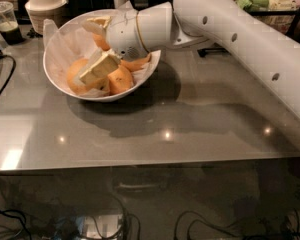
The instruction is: Pick orange from white bowl
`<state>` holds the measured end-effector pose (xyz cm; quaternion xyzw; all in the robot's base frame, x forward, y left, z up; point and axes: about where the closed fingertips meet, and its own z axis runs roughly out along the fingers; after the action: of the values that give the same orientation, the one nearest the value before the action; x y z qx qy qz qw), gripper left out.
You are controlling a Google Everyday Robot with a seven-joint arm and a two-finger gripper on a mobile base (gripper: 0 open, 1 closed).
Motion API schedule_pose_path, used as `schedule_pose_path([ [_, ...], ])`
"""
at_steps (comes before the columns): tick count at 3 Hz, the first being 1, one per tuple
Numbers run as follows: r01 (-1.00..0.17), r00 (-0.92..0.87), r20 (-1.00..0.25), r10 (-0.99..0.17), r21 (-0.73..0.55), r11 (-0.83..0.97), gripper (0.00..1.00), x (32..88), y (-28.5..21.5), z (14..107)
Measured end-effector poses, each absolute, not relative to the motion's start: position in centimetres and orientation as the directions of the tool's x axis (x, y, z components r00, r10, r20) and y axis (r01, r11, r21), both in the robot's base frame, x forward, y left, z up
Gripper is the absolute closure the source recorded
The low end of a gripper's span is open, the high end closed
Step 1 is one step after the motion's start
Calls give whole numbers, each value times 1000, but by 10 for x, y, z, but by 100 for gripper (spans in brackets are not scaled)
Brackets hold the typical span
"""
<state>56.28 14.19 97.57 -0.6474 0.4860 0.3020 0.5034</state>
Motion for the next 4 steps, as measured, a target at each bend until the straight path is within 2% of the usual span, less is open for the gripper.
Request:
schedule_pose_path([
  [4, -947, 276, -909, -313, -313, 75, 16, 573, 126, 948],
])
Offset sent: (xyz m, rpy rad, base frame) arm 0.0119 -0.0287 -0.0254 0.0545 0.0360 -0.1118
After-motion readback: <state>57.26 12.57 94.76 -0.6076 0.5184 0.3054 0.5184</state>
